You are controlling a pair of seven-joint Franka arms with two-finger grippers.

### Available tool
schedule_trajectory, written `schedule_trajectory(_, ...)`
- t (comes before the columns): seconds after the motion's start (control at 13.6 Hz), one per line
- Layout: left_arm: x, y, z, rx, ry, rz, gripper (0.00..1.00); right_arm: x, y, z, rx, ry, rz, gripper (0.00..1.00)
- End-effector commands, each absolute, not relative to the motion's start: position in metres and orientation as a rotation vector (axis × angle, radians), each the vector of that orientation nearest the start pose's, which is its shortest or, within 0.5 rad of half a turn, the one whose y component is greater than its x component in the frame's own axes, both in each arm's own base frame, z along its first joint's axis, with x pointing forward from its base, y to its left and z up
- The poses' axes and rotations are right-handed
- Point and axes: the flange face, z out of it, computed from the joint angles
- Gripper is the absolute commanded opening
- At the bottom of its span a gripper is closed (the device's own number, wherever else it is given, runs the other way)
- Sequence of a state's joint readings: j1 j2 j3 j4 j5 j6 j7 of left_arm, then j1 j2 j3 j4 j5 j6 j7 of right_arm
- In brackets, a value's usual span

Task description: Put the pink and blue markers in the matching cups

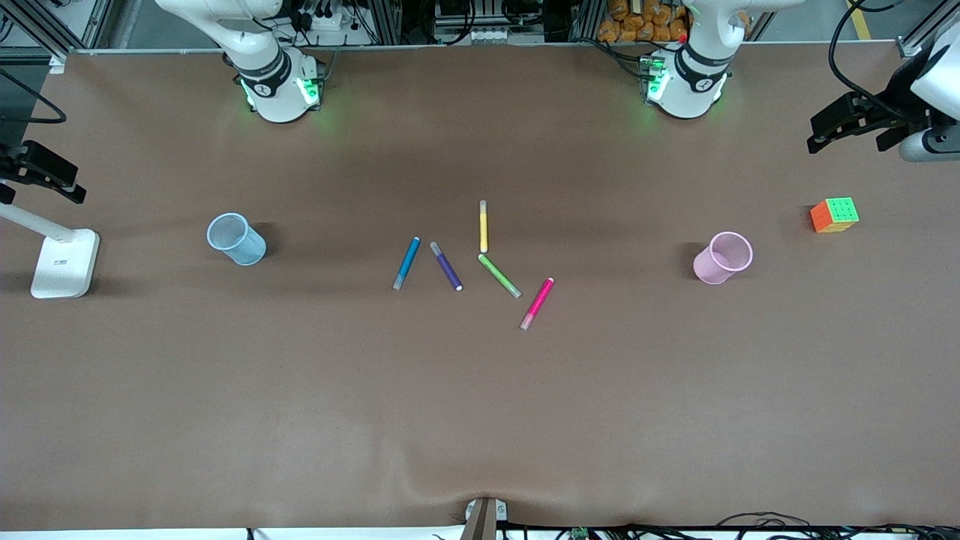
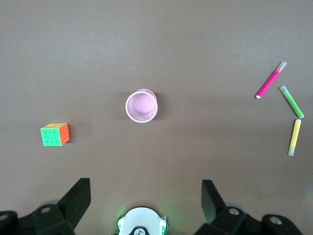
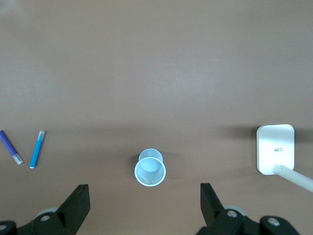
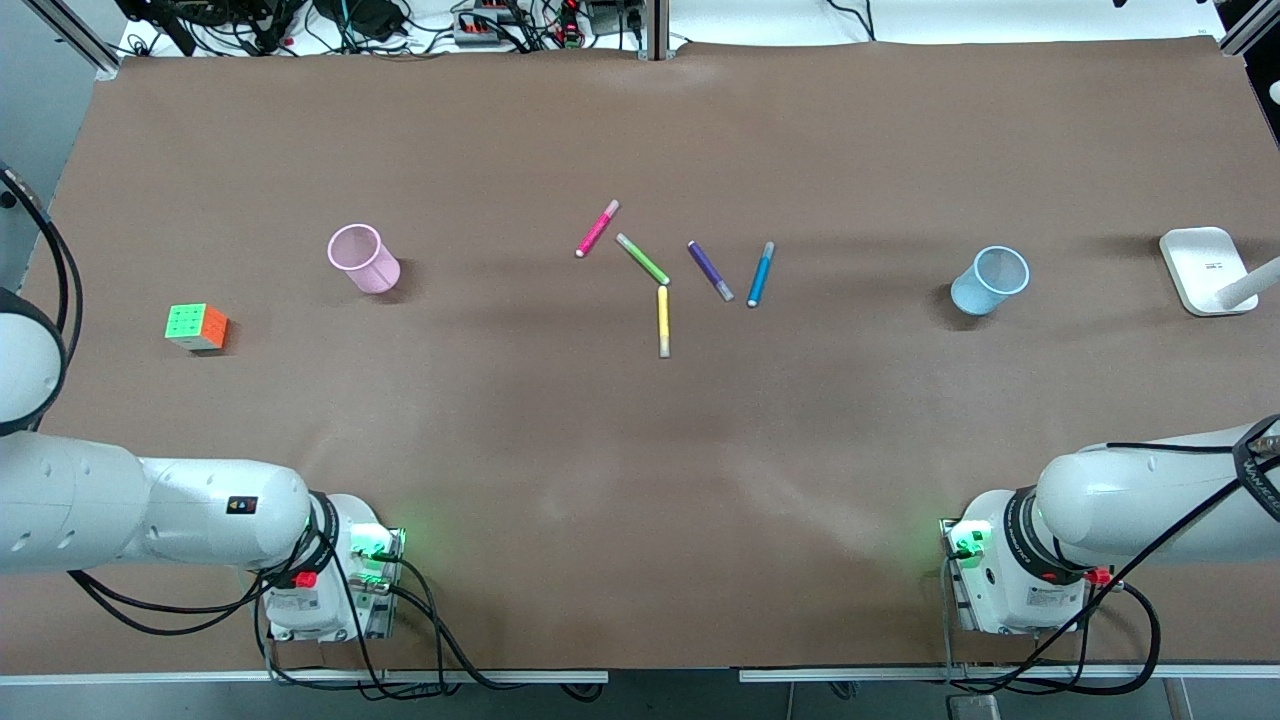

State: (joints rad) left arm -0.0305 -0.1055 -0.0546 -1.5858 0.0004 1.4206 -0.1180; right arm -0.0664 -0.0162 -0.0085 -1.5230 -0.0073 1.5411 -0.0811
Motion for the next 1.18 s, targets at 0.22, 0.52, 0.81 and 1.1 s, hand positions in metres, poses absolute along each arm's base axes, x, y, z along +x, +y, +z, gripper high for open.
schedule_trajectory(0.22, 0.503, -0.046, 0.666, -3.128, -0.032, 0.073, 1.0, 0.542, -0.042, 0.659, -3.143, -0.019, -0.067, 1.0)
schedule_trajectory(0.52, 0.504, -0.049, 0.664, -3.112, -0.028, 0.075, 1.0, 0.542, -0.043, 0.66, -3.144, -0.017, -0.07, 1.0)
schedule_trajectory(0.81, 0.504, -0.049, 0.666, -3.115, -0.044, 0.068, 1.0, 0.542, -0.044, 0.659, -3.144, -0.012, -0.065, 1.0)
schedule_trajectory(1.1, 0.511, -0.057, 0.654, -3.126, -0.029, 0.107, 1.0, 0.541, -0.045, 0.661, -3.144, -0.01, -0.065, 1.0)
